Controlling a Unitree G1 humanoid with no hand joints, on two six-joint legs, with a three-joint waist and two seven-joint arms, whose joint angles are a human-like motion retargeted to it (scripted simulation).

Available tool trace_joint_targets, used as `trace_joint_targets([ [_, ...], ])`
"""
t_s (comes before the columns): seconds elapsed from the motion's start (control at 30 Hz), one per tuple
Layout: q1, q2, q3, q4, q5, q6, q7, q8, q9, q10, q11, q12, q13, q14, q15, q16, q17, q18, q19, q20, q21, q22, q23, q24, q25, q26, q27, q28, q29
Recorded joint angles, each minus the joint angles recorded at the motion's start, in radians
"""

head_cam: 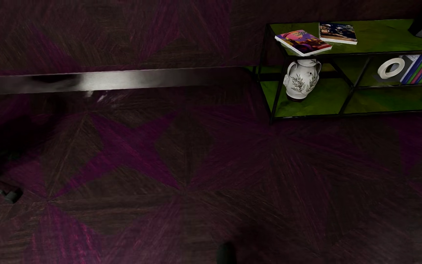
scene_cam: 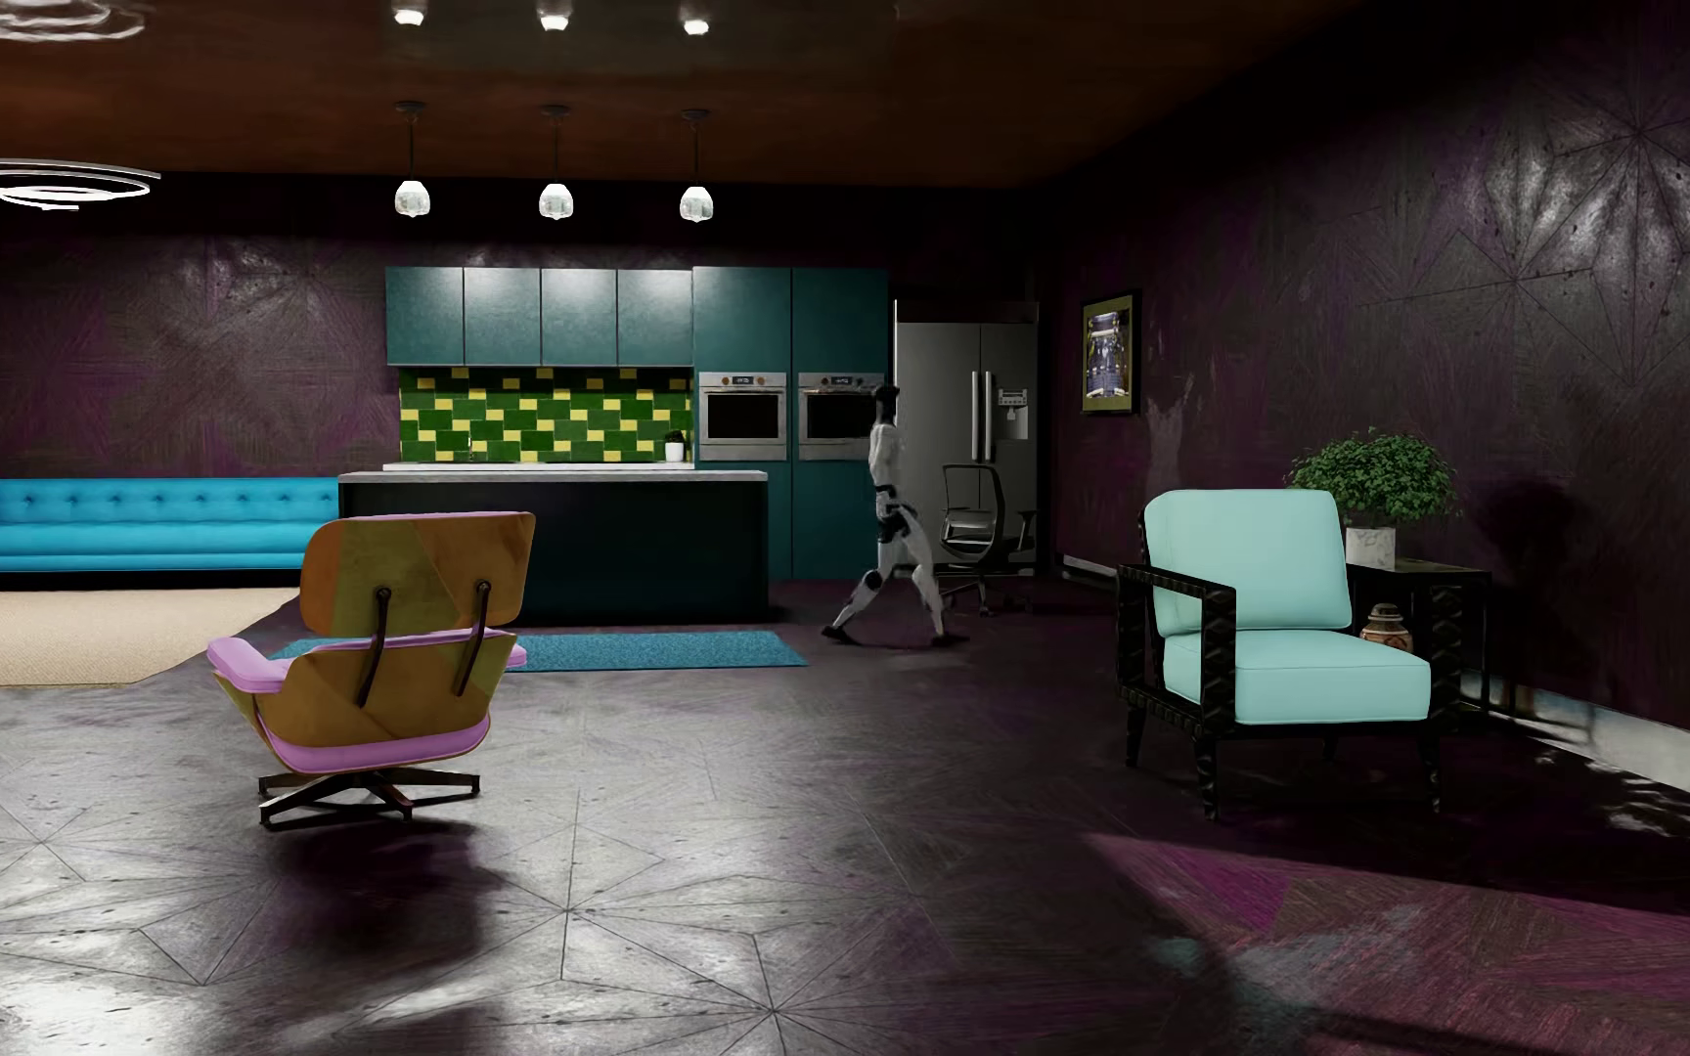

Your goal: Head to the light teal armchair

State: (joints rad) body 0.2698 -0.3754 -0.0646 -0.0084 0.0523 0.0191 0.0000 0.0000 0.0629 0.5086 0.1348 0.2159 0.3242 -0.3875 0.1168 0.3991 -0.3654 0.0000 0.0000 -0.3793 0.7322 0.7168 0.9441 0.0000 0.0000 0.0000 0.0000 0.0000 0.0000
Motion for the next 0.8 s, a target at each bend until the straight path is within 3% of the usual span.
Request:
trace_joint_targets([
  [0.03, 0.030, -0.034, -0.017, 0.005, 0.017, 0.013, 0.000, 0.000, 0.009, 0.029, 0.360, 0.008, 0.010, -0.006, -0.345, -0.006, -0.003, 0.000, 0.000, 0.035, 0.016, 0.010, 0.013, 0.000, 0.000, 0.000, 0.000, 0.000, 0.000],
  [0.07, 0.046, -0.037, -0.021, 0.015, 0.051, 0.029, 0.000, 0.000, 0.009, 0.096, 0.394, 0.024, 0.020, 0.037, -0.229, -0.015, -0.007, 0.000, 0.000, 0.067, 0.018, 0.036, 0.023, 0.000, 0.000, 0.000, 0.000, 0.000, 0.000],
  [0.1, -0.008, -0.037, -0.015, 0.068, 0.106, 0.072, 0.000, 0.000, 0.005, 0.266, 0.396, 0.037, 0.030, 0.179, -0.060, -0.033, -0.010, 0.000, 0.000, 0.078, 0.004, 0.068, 0.035, 0.000, 0.000, 0.000, 0.000, 0.000, 0.000],
  [0.13, -0.064, -0.016, 0.004, 0.111, 0.147, 0.092, 0.000, 0.000, 0.025, 0.496, 0.468, 0.060, 0.035, 0.366, 0.054, -0.048, -0.015, 0.000, 0.000, 0.069, 0.012, 0.114, 0.052, 0.000, 0.000, 0.000, 0.000, 0.000, 0.000],
  [0.17, -0.179, 0.019, 0.023, 0.140, 0.179, 0.098, 0.000, 0.000, 0.037, 0.722, 0.501, 0.078, 0.027, 0.352, 0.077, -0.054, -0.019, 0.000, 0.000, 0.062, -0.004, 0.138, 0.045, 0.000, 0.000, 0.000, 0.000, 0.000, 0.000],
  [0.2, -0.284, 0.100, 0.025, 0.156, 0.194, 0.097, 0.000, 0.000, 0.069, 0.830, 0.488, 0.085, 0.019, 0.239, 0.062, -0.056, -0.026, 0.000, 0.000, 0.041, -0.032, 0.157, 0.018, 0.000, 0.000, 0.000, 0.000, 0.000, 0.000],
  [0.23, -0.382, 0.165, 0.072, 0.146, 0.186, 0.069, 0.000, 0.000, 0.073, 0.793, 0.467, 0.089, 0.000, 0.196, 0.009, -0.056, -0.023, 0.000, 0.000, 0.017, -0.059, 0.186, 0.002, 0.000, 0.000, 0.000, 0.000, 0.000, 0.000],
  [0.3, -0.483, 0.286, 0.186, 0.134, 0.180, 0.011, 0.000, 0.000, 0.079, 0.459, 0.442, 0.123, -0.041, 0.165, -0.118, -0.036, -0.039, 0.000, 0.000, 0.004, -0.070, 0.193, -0.083, 0.000, 0.000, 0.000, 0.000, 0.000, 0.000],
  [0.33, -0.506, 0.341, 0.211, 0.139, 0.176, -0.012, 0.000, 0.000, 0.069, 0.243, 0.417, 0.154, -0.063, 0.209, -0.183, -0.029, -0.038, 0.000, 0.000, 0.025, -0.099, 0.189, -0.109, 0.000, 0.000, 0.000, 0.000, 0.000, 0.000],
  [0.4, -0.567, 0.396, 0.239, 0.161, 0.160, -0.041, 0.000, 0.000, 0.034, 0.003, 0.422, 0.202, -0.099, 0.730, -0.310, -0.030, -0.060, 0.000, 0.000, 0.024, -0.168, 0.195, -0.175, 0.000, 0.000, 0.000, 0.000, 0.000, 0.000],
  [0.43, -0.584, 0.445, 0.258, 0.188, 0.159, -0.035, 0.000, 0.000, 0.029, 0.035, 0.439, 0.227, -0.111, 0.802, -0.380, -0.031, -0.076, 0.000, 0.000, 0.017, -0.190, 0.198, -0.202, 0.000, 0.000, 0.000, 0.000, 0.000, 0.000],
  [0.47, -0.557, 0.504, 0.282, 0.198, 0.159, -0.035, 0.000, 0.000, 0.043, 0.124, 0.480, 0.250, -0.117, 0.678, -0.415, -0.032, -0.086, 0.000, 0.000, 0.028, -0.198, 0.194, -0.225, 0.000, 0.000, 0.000, 0.000, 0.000, 0.000],
  [0.5, -0.538, 0.485, 0.306, 0.172, 0.142, -0.056, 0.000, 0.000, 0.043, 0.160, 0.563, 0.236, -0.123, 0.525, -0.371, -0.029, -0.080, 0.000, 0.000, -0.001, -0.215, 0.215, -0.230, 0.000, 0.000, 0.000, 0.000, 0.000, 0.000],
  [0.53, -0.507, 0.434, 0.332, 0.176, 0.123, -0.076, 0.000, 0.000, 0.049, 0.200, 0.675, 0.211, -0.135, 0.418, -0.246, -0.028, -0.044, 0.000, 0.000, -0.012, -0.254, 0.239, -0.206, 0.000, 0.000, 0.000, 0.000, 0.000, 0.000],
  [0.6, -0.425, 0.326, 0.298, 0.209, 0.084, -0.111, 0.000, 0.000, 0.071, 0.182, 0.776, 0.145, -0.167, 0.322, 0.021, 0.008, -0.008, 0.000, 0.000, -0.014, -0.164, 0.265, -0.198, 0.000, 0.000, 0.000, 0.000, 0.000, 0.000],
  [0.63, -0.386, 0.252, 0.264, 0.239, 0.065, -0.115, 0.000, 0.000, 0.068, 0.162, 0.796, 0.135, -0.152, 0.295, 0.052, 0.013, -0.001, 0.000, 0.000, 0.026, -0.151, 0.245, -0.219, 0.000, 0.000, 0.000, 0.000, 0.000, 0.000],
  [0.7, -0.294, 0.106, 0.217, 0.284, 0.029, -0.098, 0.000, 0.000, 0.050, 0.138, 0.781, 0.125, -0.114, 0.231, 0.003, 0.016, 0.010, 0.000, 0.000, 0.033, -0.092, 0.193, -0.199, 0.000, 0.000, 0.000, 0.000, 0.000, 0.000],
  [0.8, -0.137, -0.038, 0.119, 0.285, -0.049, -0.069, 0.000, 0.000, 0.043, 0.102, 0.607, 0.125, -0.029, 0.149, -0.033, 0.007, 0.013, 0.000, 0.000, 0.047, -0.061, 0.093, -0.113, 0.000, 0.000, 0.000, 0.000, 0.000, 0.000],
])
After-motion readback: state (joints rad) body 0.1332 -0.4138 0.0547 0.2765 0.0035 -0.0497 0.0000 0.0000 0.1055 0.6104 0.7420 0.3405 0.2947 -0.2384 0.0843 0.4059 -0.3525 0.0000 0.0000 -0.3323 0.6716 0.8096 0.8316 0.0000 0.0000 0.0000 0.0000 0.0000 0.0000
